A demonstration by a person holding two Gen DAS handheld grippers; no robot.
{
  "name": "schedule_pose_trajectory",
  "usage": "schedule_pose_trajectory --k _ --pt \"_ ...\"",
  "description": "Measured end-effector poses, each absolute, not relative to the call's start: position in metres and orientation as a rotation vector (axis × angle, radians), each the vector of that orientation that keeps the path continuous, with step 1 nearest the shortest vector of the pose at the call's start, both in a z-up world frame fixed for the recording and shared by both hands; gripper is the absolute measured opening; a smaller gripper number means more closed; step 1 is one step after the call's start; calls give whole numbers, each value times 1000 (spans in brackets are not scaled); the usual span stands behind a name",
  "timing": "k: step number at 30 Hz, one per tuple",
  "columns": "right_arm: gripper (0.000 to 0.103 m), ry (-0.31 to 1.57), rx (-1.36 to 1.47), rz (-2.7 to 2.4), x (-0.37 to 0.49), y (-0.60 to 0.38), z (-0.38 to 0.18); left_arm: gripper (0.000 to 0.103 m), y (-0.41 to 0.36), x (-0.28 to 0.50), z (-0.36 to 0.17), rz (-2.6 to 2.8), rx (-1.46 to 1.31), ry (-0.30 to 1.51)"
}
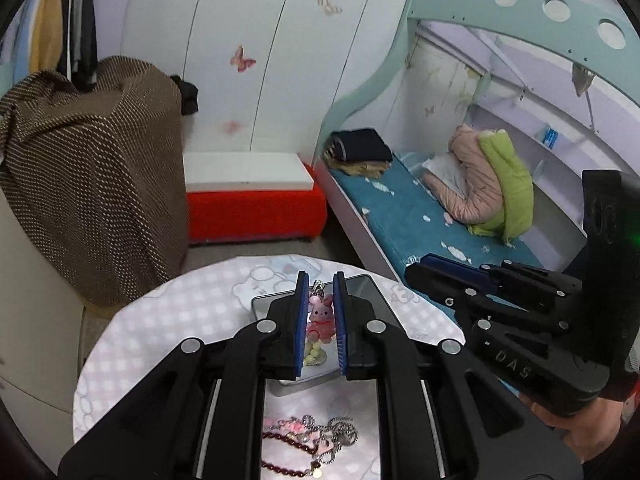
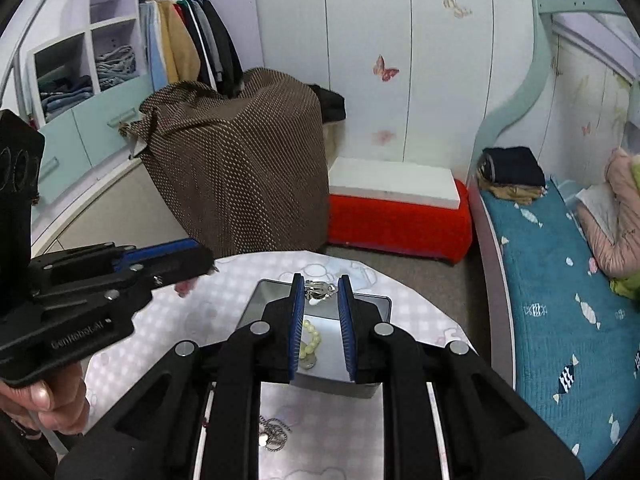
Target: Organize jewelry
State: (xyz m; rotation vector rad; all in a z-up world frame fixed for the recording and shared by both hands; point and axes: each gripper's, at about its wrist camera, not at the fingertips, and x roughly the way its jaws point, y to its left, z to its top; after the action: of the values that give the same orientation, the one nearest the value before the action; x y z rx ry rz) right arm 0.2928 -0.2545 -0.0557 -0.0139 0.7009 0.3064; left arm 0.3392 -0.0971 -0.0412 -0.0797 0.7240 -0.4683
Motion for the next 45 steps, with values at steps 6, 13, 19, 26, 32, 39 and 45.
schedule_pose_trajectory --k 6,13,19,26,32,39,45 --pt "15 754 10 298 311 -260 -69 12 -108 362 -58 -469 -88 777" --pt "16 801 34 294 326 -265 -83 13 -114 377 -71 -467 -88 821" --pt "17 832 37 287 332 -266 -90 47 -105 383 -78 -406 -92 841" --pt "56 817 73 280 329 -273 -88 92 -84 373 -66 -321 -105 769" --pt "94 778 112 258 325 -277 -82 95 -71 356 -55 -284 -96 719" --pt "95 749 107 206 313 -280 -75 96 -57 328 -43 -246 -88 654" --pt "95 708 91 204 286 -277 -67 97 -40 298 -34 -205 -82 602"
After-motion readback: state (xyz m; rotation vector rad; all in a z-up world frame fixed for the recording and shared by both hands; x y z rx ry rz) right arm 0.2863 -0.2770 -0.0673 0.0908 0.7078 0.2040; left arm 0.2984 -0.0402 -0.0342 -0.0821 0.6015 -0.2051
